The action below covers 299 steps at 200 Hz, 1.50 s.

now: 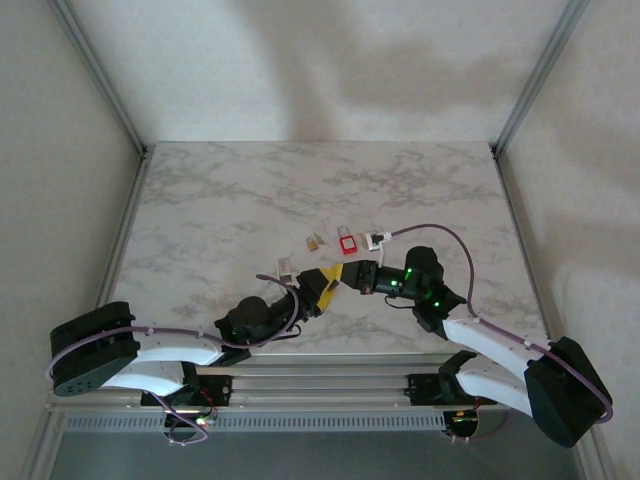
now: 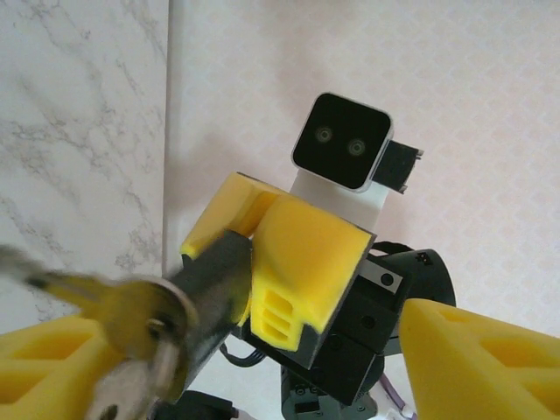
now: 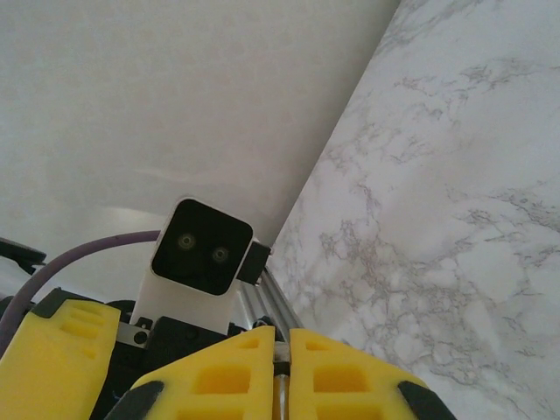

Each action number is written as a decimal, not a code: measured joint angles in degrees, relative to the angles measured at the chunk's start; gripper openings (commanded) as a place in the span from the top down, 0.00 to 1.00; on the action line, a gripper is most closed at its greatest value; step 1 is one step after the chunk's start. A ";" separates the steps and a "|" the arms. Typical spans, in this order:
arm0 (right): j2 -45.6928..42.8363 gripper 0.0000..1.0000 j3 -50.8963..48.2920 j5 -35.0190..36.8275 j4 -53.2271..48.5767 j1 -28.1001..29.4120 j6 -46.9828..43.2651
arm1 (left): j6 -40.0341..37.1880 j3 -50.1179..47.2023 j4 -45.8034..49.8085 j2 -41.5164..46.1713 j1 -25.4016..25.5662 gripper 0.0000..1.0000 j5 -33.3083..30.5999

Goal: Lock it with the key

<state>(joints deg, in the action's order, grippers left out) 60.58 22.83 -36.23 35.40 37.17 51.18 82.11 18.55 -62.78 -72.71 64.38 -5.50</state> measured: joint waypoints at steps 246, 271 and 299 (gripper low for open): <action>2.38 1.00 0.57 -2.47 7.02 0.31 5.09 | -1.51 -1.79 5.57 5.66 0.02 0.89 -1.55; 2.69 1.00 0.68 -2.62 7.54 0.61 5.51 | -1.77 -1.92 7.41 7.43 0.02 0.97 -1.64; 2.69 0.95 0.74 -2.64 7.67 1.14 5.64 | -2.23 -2.32 8.98 9.25 0.20 1.00 -1.64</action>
<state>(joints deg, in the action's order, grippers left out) 63.26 23.57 -38.87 43.07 38.30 56.82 79.88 16.23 -53.80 -63.46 64.58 -7.14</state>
